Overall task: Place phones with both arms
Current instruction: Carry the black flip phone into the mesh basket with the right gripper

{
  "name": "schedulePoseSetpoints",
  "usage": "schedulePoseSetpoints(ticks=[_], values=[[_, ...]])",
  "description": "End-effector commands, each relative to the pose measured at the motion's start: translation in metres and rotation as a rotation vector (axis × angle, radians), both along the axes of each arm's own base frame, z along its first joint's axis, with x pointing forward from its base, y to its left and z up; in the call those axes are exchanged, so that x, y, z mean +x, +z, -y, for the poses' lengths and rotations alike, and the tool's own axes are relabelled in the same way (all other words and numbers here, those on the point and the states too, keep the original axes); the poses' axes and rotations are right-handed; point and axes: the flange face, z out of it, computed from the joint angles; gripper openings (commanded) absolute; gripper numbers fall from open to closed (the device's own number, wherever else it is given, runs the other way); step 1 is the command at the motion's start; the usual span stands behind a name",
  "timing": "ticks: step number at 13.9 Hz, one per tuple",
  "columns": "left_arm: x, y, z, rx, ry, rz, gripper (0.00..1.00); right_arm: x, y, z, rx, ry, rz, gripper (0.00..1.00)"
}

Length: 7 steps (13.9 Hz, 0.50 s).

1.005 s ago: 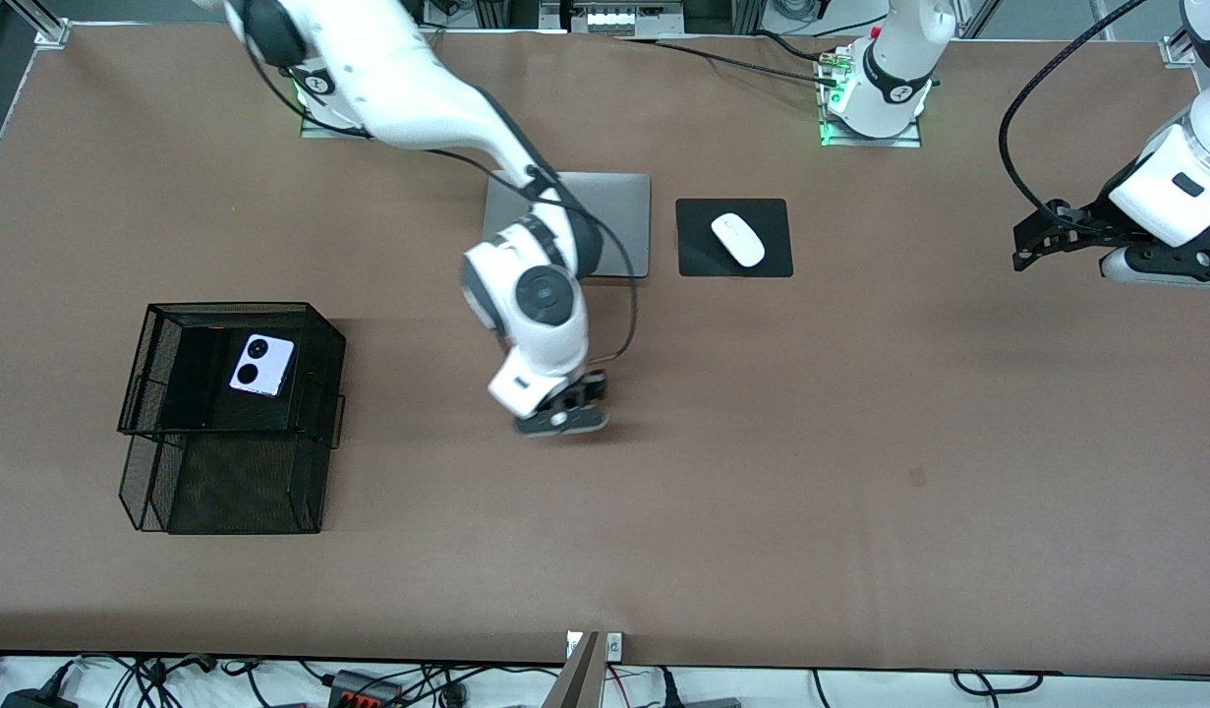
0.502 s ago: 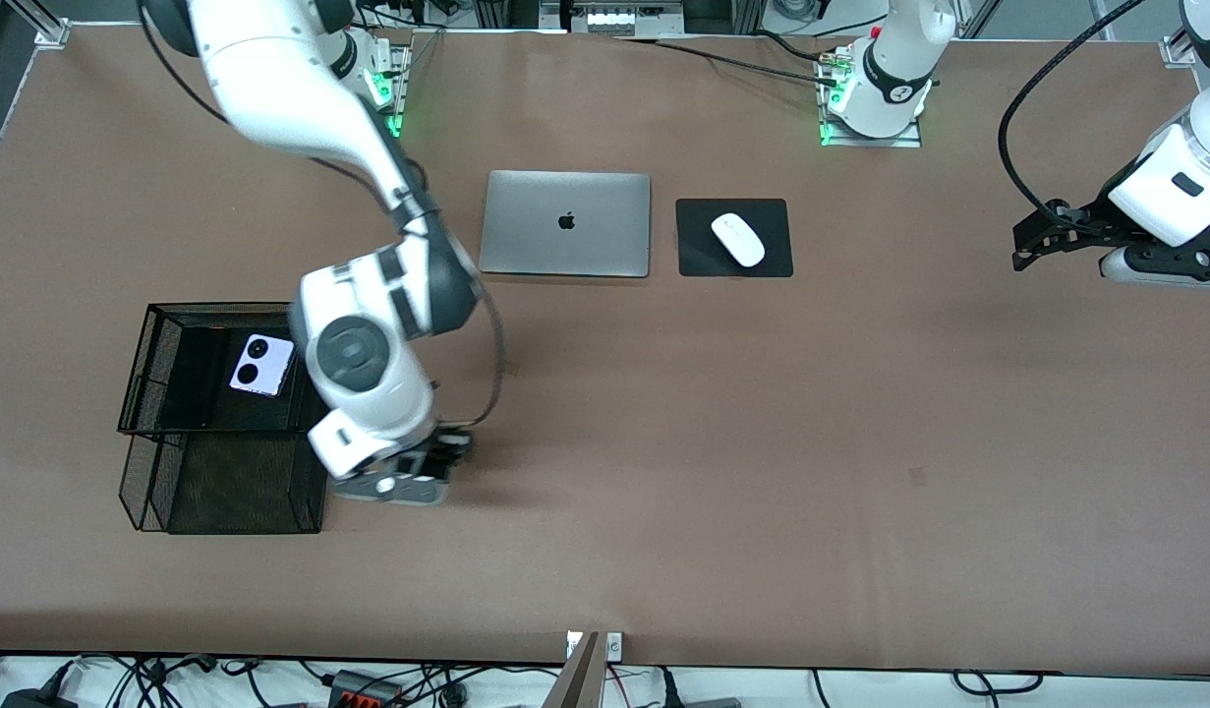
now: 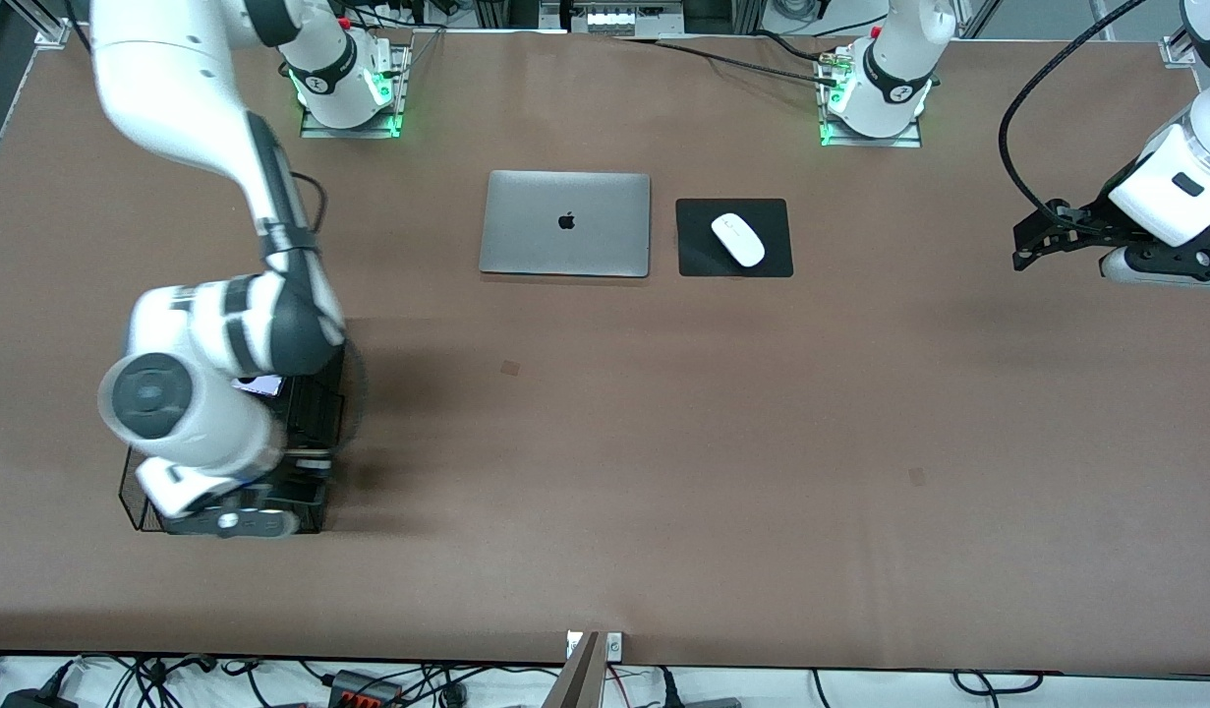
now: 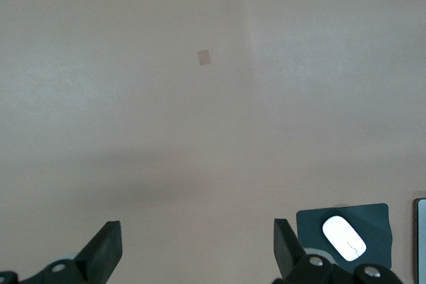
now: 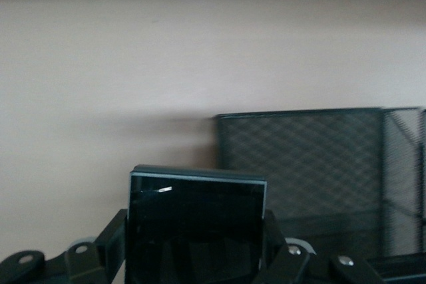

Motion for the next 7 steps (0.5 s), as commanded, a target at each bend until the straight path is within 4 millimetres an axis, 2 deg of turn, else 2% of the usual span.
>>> schedulePoseSetpoints(ticks=[1, 2, 3, 7], values=[[-0.002, 0.005, -0.004, -0.003, -0.017, -0.004, 1.00, 0.004, 0.001, 0.061, 0.001, 0.043, -0.026, 0.27], [-0.002, 0.005, -0.003, -0.005, -0.018, -0.004, 1.00, 0.005, -0.005, 0.076, 0.001, 0.055, -0.038, 0.27], [-0.002, 0.005, -0.003, -0.005, -0.018, -0.004, 1.00, 0.004, -0.016, 0.082, -0.003, 0.062, -0.056, 0.27], [-0.002, 0.006, -0.002, -0.003, -0.019, -0.002, 1.00, 0.004, -0.055, 0.100, -0.004, 0.062, -0.053, 0.27]])
